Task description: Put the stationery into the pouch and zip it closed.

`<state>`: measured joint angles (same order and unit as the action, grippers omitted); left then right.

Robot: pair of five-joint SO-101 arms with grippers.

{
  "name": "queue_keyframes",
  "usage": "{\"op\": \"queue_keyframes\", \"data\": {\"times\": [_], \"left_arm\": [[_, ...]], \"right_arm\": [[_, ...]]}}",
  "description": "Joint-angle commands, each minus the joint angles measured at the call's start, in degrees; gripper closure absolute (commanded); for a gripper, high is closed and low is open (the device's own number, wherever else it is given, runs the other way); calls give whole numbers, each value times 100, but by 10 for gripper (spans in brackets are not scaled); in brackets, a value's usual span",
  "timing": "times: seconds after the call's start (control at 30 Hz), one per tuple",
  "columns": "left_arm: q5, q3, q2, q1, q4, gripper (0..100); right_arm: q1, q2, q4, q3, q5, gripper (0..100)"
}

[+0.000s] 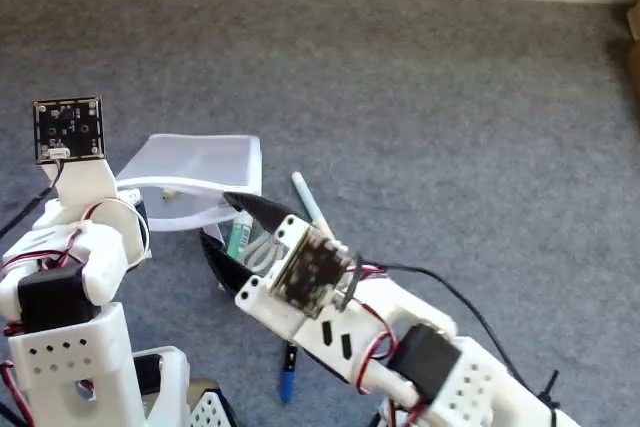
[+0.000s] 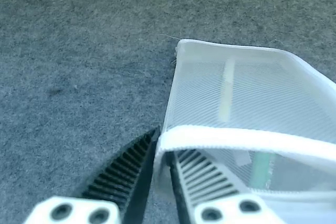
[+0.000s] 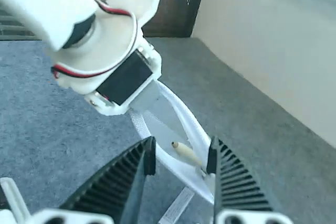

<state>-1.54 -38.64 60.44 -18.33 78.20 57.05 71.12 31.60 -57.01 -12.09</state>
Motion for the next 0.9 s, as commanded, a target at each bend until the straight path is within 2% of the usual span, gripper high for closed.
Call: {"op": "queue_keyframes", "data": {"times": [0.0, 0.13, 0.3, 0.87], "left_arm": [[26, 75, -13, -101, -18, 993], [35, 75, 4, -110, -18, 993], [35, 119, 13, -541, -62, 993], [18, 119, 13, -1297, -62, 993]], "right_arm": [[-312, 84, 1095, 1086, 273, 846], [-857, -251, 1947, 1631, 273, 846], [-1429, -804, 2633, 1789, 281, 845], [-1851, -2571, 2615, 1807, 281, 843]]}}
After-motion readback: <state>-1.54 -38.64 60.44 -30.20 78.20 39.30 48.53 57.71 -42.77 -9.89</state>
